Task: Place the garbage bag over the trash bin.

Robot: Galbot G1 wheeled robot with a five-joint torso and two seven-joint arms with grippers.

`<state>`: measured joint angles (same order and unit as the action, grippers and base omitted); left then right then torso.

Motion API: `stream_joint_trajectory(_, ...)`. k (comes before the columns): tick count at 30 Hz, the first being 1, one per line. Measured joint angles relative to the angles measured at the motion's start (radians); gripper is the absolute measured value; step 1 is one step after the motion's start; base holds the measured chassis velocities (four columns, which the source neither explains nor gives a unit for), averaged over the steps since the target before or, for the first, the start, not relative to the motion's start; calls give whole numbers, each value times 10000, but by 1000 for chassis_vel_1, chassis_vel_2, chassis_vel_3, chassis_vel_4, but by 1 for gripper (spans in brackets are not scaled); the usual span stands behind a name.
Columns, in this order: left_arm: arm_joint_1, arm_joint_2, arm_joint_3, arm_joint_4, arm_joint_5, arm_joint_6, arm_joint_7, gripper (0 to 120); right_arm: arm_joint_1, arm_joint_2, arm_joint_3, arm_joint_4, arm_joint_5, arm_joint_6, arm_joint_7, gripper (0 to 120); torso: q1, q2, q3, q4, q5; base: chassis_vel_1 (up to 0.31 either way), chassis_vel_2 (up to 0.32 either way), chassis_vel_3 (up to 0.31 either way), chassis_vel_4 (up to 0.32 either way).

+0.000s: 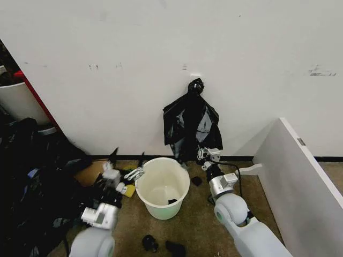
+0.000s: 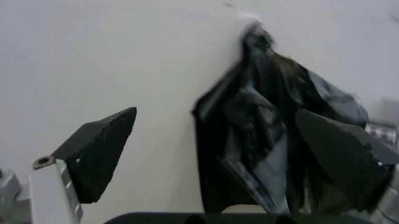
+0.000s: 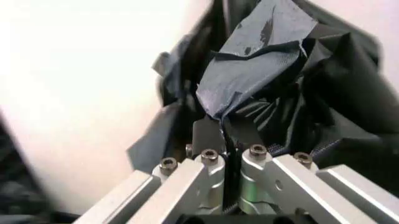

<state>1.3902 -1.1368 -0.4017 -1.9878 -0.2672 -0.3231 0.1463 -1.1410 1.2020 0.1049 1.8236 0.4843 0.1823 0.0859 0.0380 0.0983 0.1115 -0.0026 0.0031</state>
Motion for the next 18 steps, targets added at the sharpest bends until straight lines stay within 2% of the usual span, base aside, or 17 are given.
stream_joint_trajectory(3, -1154, 967, 525, 1086, -5, -311, 860, 100, -81, 26, 2, 2, 396, 266, -627, 0, 1, 0, 0, 6, 3, 0, 0, 0, 0)
stream_joint_trajectory(6, -2375, 1427, 1308, 2098, 397, -451, 1326, 100, -192, 83, 41, 24, 451, 384, -955, 0, 1, -1, 1, 5, 3, 0, 0, 0, 0)
stream_joint_trajectory(7, -2375, 1427, 1308, 2098, 397, -451, 1326, 100, -192, 83, 41, 24, 451, 384, -955, 0, 1, -1, 1, 5, 3, 0, 0, 0, 0)
stream_joint_trajectory(10, -3571, 1464, 2049, 2954, 1052, -706, 1501, 100, -296, 132, 59, 83, 402, 408, -1112, 0, 1, -1, 1, 1, 3, 0, 0, 0, 0)
stream_joint_trajectory(13, -4675, 1113, 2835, 3920, 2265, -1045, 1529, 100, -401, 221, 78, 138, 272, 406, -1168, 0, 1, -1, 1, 2, 3, 0, 0, 0, 0)
stream_joint_trajectory(14, -4675, 1113, 2835, 3920, 2265, -1045, 1529, 100, -401, 221, 78, 138, 272, 406, -1168, 0, 1, -1, 1, 2, 3, 0, 0, 0, 0)
stream_joint_trajectory(18, -5425, 510, 3425, 4813, 3424, -1164, 1374, 98, -495, 283, 127, 218, 184, 395, -1172, 0, 1, -1, 1, 2, 4, 0, 0, 0, 0)
